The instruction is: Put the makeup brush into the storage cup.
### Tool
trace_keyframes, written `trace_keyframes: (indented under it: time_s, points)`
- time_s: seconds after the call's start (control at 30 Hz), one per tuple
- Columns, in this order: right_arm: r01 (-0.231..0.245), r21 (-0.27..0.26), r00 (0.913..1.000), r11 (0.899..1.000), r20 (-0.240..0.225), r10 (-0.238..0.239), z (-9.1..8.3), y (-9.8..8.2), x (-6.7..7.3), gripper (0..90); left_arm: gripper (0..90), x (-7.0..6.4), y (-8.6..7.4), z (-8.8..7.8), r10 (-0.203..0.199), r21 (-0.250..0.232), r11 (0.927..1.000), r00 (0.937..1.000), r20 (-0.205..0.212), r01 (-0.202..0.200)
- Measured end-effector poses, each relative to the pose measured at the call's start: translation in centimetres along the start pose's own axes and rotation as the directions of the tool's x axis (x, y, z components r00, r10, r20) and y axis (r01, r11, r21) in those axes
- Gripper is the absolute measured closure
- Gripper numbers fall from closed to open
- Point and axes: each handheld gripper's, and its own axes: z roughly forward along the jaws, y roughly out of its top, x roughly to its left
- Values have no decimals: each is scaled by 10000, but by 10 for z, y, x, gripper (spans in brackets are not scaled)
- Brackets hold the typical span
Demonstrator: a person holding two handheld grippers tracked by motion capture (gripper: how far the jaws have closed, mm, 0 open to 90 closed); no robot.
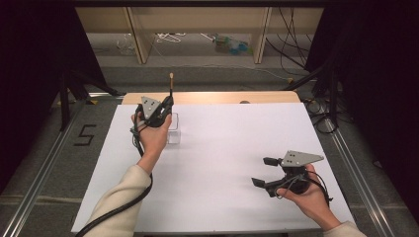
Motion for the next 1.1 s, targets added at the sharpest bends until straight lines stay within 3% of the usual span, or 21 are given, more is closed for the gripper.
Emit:
trace_keyframes:
  time_s: [1.1]
  points:
    - [-53,40,10000,10000,8,53,0,0,0,161,832,1,-5,5,80,162,9998,10000,2,-80]
